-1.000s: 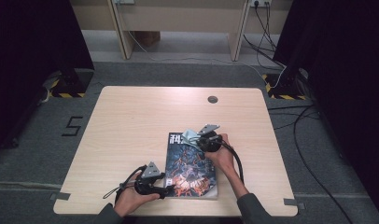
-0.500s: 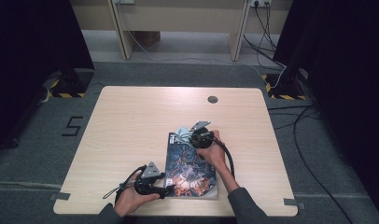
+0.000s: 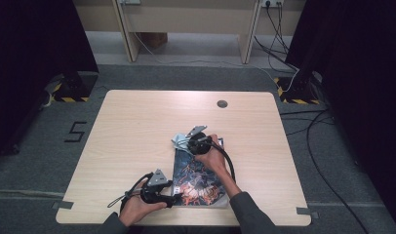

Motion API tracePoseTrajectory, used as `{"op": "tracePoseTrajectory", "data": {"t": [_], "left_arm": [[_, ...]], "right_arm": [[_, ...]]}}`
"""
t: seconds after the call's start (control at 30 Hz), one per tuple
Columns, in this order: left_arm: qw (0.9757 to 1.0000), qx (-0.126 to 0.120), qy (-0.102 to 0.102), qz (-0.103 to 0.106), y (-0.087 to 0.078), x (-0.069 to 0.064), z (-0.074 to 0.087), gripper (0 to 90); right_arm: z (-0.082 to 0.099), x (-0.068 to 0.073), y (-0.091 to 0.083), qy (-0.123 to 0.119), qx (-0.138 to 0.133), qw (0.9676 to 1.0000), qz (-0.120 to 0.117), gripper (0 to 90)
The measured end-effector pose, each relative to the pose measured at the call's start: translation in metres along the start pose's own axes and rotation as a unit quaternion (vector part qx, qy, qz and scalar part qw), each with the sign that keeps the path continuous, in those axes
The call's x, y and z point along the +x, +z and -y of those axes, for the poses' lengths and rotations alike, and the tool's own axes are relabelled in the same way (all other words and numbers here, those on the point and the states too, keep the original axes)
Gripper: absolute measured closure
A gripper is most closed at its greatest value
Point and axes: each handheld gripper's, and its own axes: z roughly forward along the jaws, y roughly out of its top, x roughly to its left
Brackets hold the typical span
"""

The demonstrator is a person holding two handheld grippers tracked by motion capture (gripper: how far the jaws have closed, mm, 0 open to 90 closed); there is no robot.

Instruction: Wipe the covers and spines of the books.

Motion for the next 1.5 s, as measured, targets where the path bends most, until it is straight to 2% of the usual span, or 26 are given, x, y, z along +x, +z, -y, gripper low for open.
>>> {"op": "tracePoseTrajectory", "data": {"t": [0.1,0.23,0.37,0.53,0.57,0.6,0.9,1.03,1.1,1.13,1.23,1.3,1.5], "left_arm": [[1.0000,-0.001,0.000,-0.001,0.000,0.000,0.000,35.2],[1.0000,-0.001,0.000,0.000,0.000,0.000,0.000,35.3],[1.0000,-0.004,-0.001,-0.001,0.000,0.000,0.001,35.4],[1.0000,-0.004,-0.001,-0.001,0.000,0.000,0.001,35.3],[1.0000,-0.001,0.000,0.000,0.000,0.000,0.000,35.3],[1.0000,-0.001,0.000,0.000,0.000,0.000,0.000,35.3],[1.0000,0.001,-0.004,-0.003,-0.001,-0.002,0.000,36.1],[1.0000,0.002,0.002,0.006,-0.002,-0.001,0.002,35.0],[0.9998,0.013,0.012,0.013,-0.006,-0.003,0.003,32.2],[0.9996,0.016,0.017,0.015,-0.008,-0.004,0.005,31.4],[0.9996,0.021,0.012,0.013,-0.016,-0.008,0.011,29.3],[0.9992,0.028,0.023,0.018,-0.020,-0.012,0.015,28.2],[0.9986,0.029,0.044,0.007,-0.022,-0.017,0.017,33.3]], "right_arm": [[0.002,0.006,-0.002,-0.008,-0.002,0.9999,-0.008,80.3],[0.006,0.010,-0.007,-0.028,0.003,0.9996,-0.004,80.4],[0.015,0.003,-0.013,-0.019,-0.001,0.9998,-0.005,80.4],[0.036,-0.015,-0.028,0.005,0.001,0.9999,0.015,80.4],[0.036,-0.015,-0.028,0.005,0.001,0.9999,0.015,80.4],[0.044,-0.020,-0.033,0.012,-0.003,0.9997,0.021,80.4],[0.064,-0.037,-0.049,0.035,0.000,0.9985,0.043,80.4],[0.071,-0.043,-0.054,0.045,0.001,0.9975,0.054,80.4],[0.072,-0.044,-0.055,0.049,0.001,0.9973,0.054,80.4],[0.072,-0.045,-0.055,0.050,0.001,0.9973,0.054,80.4],[0.073,-0.045,-0.055,0.049,0.002,0.9973,0.054,80.3],[0.072,-0.045,-0.055,0.047,0.003,0.9974,0.055,80.4],[0.072,-0.045,-0.055,0.048,0.004,0.9973,0.056,80.3]]}}
